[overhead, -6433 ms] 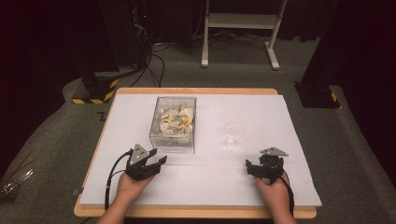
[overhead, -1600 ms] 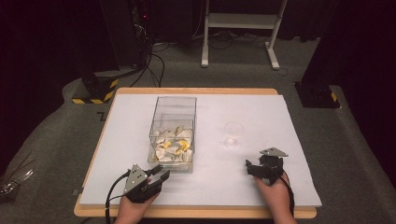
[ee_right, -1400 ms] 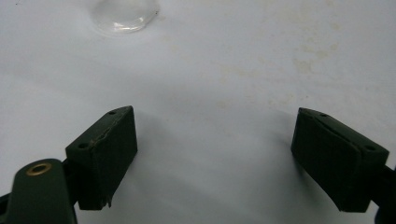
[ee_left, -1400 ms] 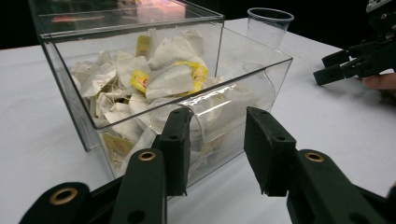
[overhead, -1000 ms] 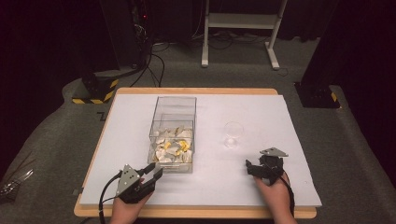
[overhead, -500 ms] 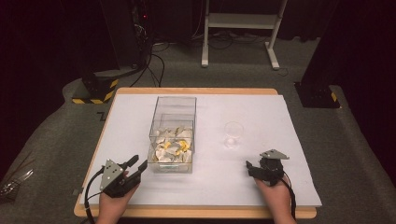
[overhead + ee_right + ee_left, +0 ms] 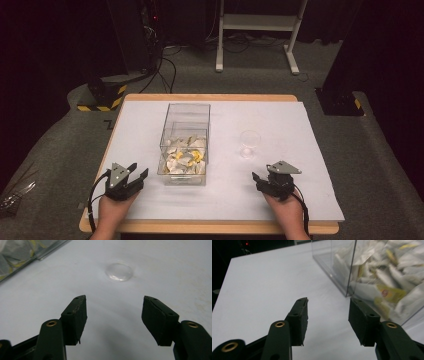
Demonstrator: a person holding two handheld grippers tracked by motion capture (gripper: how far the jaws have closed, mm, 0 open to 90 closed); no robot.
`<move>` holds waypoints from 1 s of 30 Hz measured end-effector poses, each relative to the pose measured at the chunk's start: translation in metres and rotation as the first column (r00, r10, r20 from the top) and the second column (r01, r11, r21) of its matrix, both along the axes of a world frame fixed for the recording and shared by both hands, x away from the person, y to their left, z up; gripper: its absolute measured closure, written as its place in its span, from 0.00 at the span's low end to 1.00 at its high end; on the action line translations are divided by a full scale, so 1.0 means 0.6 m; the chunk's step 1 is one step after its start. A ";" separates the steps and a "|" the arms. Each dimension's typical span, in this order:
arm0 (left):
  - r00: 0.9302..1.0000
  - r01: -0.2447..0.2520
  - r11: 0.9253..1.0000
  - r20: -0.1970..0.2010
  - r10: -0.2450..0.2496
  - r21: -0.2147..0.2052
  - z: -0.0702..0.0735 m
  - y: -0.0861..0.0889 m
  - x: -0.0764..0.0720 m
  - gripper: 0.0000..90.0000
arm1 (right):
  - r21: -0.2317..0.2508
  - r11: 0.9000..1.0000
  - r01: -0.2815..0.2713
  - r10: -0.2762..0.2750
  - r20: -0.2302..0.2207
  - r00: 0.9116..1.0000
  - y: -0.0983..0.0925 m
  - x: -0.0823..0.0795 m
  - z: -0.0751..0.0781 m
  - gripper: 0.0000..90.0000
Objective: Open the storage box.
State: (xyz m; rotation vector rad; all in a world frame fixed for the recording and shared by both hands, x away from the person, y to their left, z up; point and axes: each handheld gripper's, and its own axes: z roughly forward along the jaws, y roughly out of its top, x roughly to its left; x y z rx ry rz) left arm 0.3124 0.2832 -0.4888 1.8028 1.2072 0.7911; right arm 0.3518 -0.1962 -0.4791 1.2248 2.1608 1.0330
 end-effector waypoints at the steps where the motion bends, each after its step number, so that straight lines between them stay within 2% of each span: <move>1: 1.000 -0.001 1.000 -0.010 0.001 -0.003 -0.004 0.002 0.004 0.54 | 0.004 1.000 -0.015 0.015 0.002 1.000 0.005 -0.001 0.002 0.43; 4: 0.999 -0.005 1.000 -0.038 0.005 -0.012 -0.016 0.010 0.013 0.53 | 0.006 0.999 -0.052 0.052 0.009 0.999 0.020 -0.005 0.010 0.43; 6: 0.998 -0.006 0.999 -0.067 0.004 -0.034 -0.022 0.016 0.020 0.51 | 0.009 0.997 -0.076 0.076 0.015 0.997 0.028 -0.007 0.016 0.43; 7: 0.996 -0.012 0.998 -0.084 0.007 -0.059 -0.023 0.018 0.023 0.50 | 0.012 0.996 -0.084 0.084 0.015 0.996 0.033 -0.009 0.019 0.43; 9: 0.996 -0.020 0.996 -0.084 0.012 -0.087 -0.023 0.023 0.023 0.50 | 0.022 0.995 -0.100 0.099 0.019 0.995 0.042 -0.010 0.025 0.43; 11: 0.996 -0.018 0.996 -0.089 0.011 -0.084 -0.024 0.022 0.023 0.49 | 0.043 0.992 -0.115 0.114 0.024 0.993 0.054 -0.009 0.033 0.43; 15: 0.996 -0.007 0.999 -0.092 0.002 -0.050 -0.025 0.015 0.023 0.48 | 0.044 0.987 -0.158 0.155 0.049 0.987 0.083 -0.008 0.054 0.43; 17: 0.996 -0.005 0.999 -0.093 0.000 -0.045 -0.025 0.014 0.024 0.48 | 0.047 0.983 -0.177 0.174 0.061 0.983 0.097 -0.007 0.065 0.43; 21: 0.995 -0.004 0.998 -0.098 -0.002 -0.060 -0.025 0.015 0.024 0.47 | 0.053 0.975 -0.216 0.212 0.078 0.974 0.124 -0.007 0.084 0.44; 30: 0.995 0.004 0.999 -0.100 -0.009 -0.052 -0.026 0.015 0.024 0.47 | 0.040 0.957 -0.286 0.281 0.100 0.954 0.176 -0.006 0.108 0.45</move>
